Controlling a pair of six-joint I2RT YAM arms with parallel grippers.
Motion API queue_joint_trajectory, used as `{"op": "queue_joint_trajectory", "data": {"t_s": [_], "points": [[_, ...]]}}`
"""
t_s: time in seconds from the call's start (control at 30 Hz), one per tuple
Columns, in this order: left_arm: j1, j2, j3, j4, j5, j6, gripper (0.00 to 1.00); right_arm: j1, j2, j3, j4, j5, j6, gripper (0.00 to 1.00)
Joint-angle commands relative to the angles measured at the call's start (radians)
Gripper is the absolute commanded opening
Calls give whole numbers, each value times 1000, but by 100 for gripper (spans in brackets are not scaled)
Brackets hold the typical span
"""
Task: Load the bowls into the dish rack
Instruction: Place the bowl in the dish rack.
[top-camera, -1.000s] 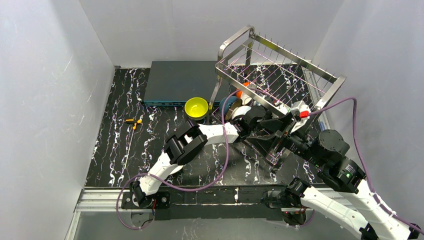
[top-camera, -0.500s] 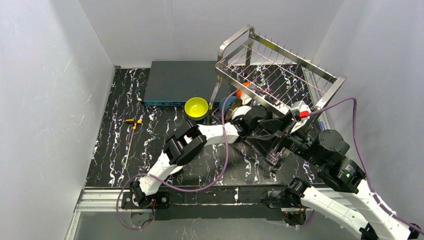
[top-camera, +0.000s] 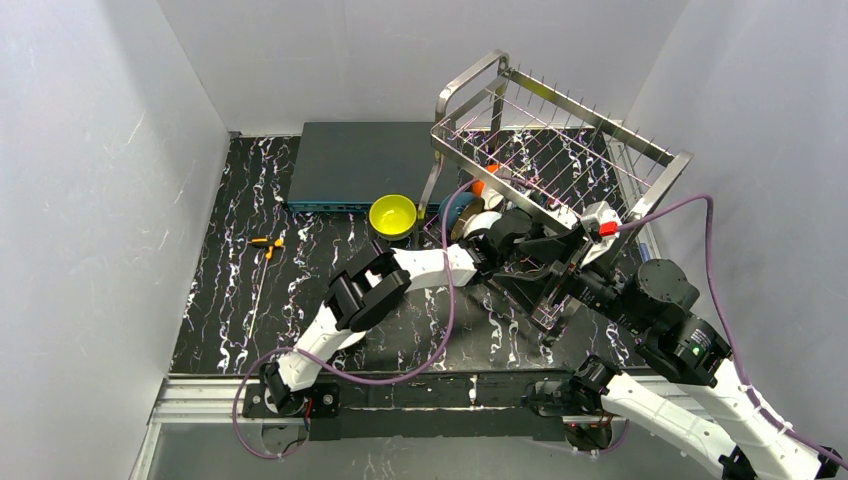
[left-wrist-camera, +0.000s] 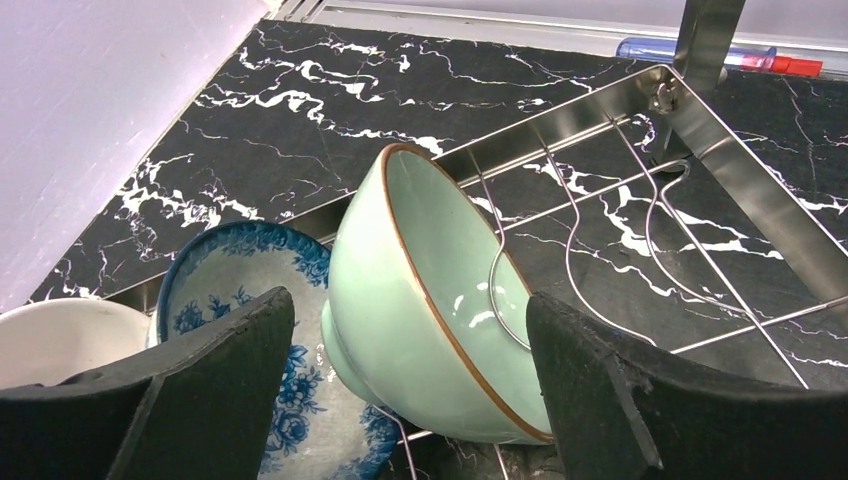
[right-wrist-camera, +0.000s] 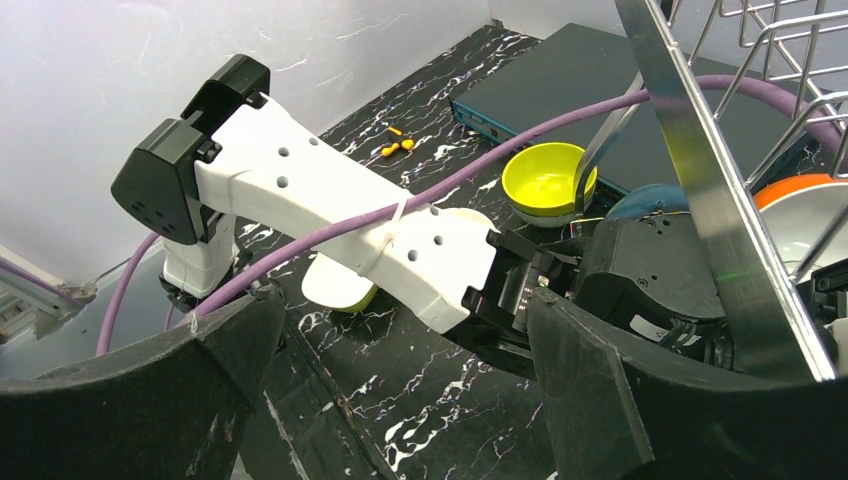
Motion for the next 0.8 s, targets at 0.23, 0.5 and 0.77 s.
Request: {"op": "queue_joint_trajectory", "data": {"t_s": [0.23, 0.5, 0.77], "points": [[-41, -249, -142, 148, 44, 51, 86, 2, 5, 19, 67, -11, 13, 99], [-78, -355, -328, 317, 153, 45, 88, 1, 8, 14, 83, -22, 26, 99], [-129, -479, -637, 525, 171, 134, 88, 2, 6, 16, 87, -23, 35, 99]]}}
